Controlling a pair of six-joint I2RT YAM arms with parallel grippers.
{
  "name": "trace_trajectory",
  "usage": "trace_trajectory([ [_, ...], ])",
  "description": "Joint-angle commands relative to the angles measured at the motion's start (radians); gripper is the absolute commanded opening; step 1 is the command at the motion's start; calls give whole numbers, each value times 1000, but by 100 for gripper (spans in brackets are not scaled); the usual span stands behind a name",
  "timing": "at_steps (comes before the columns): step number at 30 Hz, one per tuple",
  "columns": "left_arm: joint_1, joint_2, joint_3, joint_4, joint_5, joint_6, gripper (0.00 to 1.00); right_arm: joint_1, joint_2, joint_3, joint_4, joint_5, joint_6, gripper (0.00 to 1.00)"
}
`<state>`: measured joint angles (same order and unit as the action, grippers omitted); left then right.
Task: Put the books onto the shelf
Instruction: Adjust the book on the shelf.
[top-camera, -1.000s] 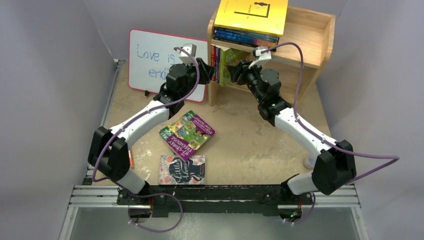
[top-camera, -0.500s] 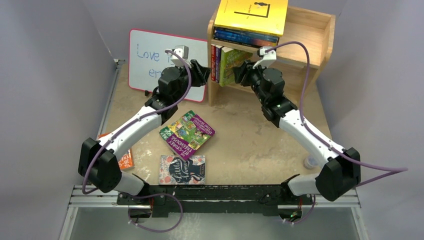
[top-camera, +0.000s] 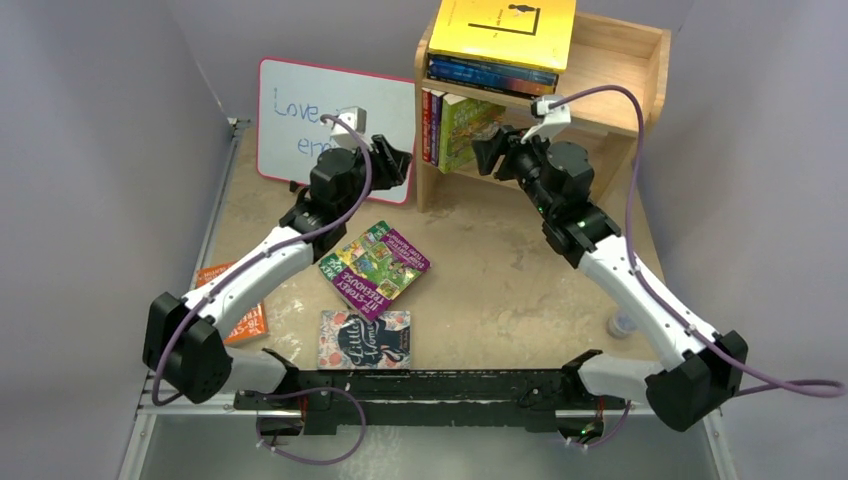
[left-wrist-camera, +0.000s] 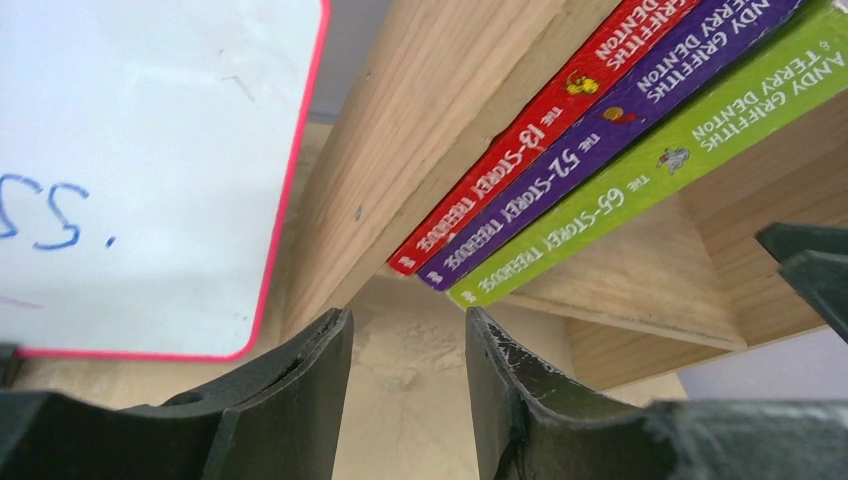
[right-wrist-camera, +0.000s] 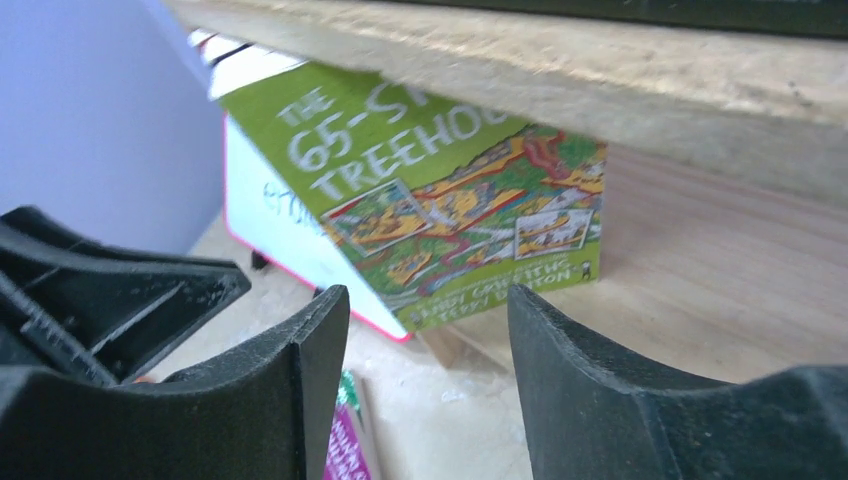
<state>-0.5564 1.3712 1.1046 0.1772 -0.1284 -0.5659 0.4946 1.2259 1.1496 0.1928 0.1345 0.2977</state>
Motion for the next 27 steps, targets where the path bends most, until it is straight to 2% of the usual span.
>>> trace_trajectory([
  [1, 8, -112, -58, -78, -66, -58, 46, -3, -102, -15, -112, -121, 7, 63],
  [4, 7, -161, -121, -156, -94, -93, 48, -2, -165, -72, -216, -128, 57, 65],
  [10, 7, -207, -178, -304, -109, -137, 52, -3, -304, -198, -428, 14, 196, 72],
  [16, 7, -204, -215, -269, -67, -157, 52, -3, -401, -293, -553, 142, 309, 75],
  [22, 7, -183, -238, -250, -49, -178, 52, -23, -487, -429, -537, 249, 390, 74],
  [26, 7, -159, -237, -256, -26, -183, 52, -272, -453, -501, -402, -3, 374, 71],
  [27, 7, -156, -237, -255, -19, -183, 52, -305, -449, -517, -372, -24, 373, 71],
])
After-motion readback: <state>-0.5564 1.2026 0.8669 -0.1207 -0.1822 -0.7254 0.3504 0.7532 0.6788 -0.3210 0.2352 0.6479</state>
